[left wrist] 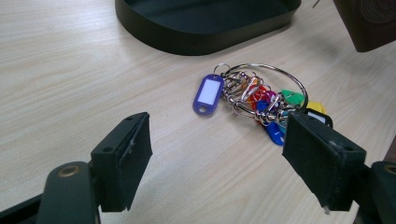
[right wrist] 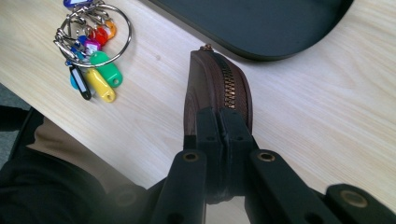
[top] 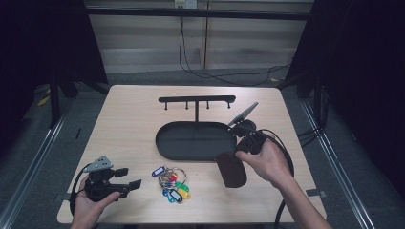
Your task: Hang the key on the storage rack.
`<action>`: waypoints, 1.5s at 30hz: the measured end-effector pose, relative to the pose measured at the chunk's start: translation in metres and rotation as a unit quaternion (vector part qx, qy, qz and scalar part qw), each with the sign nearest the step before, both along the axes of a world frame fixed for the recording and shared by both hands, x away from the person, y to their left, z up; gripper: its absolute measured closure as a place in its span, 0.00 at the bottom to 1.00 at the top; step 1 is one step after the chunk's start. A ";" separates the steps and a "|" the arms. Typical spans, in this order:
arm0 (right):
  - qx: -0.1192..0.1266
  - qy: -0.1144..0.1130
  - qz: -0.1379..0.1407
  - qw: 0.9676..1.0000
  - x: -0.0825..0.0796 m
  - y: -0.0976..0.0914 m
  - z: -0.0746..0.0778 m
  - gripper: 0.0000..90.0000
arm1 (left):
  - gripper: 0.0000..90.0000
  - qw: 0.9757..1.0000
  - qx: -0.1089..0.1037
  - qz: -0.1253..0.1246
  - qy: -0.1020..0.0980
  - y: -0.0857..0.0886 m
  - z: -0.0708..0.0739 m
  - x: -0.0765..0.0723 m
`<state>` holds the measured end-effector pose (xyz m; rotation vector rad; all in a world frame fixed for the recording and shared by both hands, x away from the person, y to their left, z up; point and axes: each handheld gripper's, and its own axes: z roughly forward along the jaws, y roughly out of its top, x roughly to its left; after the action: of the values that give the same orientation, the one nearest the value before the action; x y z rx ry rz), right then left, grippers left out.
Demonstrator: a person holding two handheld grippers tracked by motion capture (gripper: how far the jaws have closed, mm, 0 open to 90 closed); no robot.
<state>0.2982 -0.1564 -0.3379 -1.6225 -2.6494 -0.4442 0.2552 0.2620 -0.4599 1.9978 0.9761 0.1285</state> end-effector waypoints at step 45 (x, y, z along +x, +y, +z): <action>0.082 -0.035 -0.076 0.993 0.071 -0.021 0.012 0.97 | 0.26 1.000 0.005 0.003 0.006 0.000 -0.001 0.000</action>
<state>0.3690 -0.1775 -0.3257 -1.7956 -2.4679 -0.7130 0.2552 0.2619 -0.4606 2.0079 0.9911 0.1254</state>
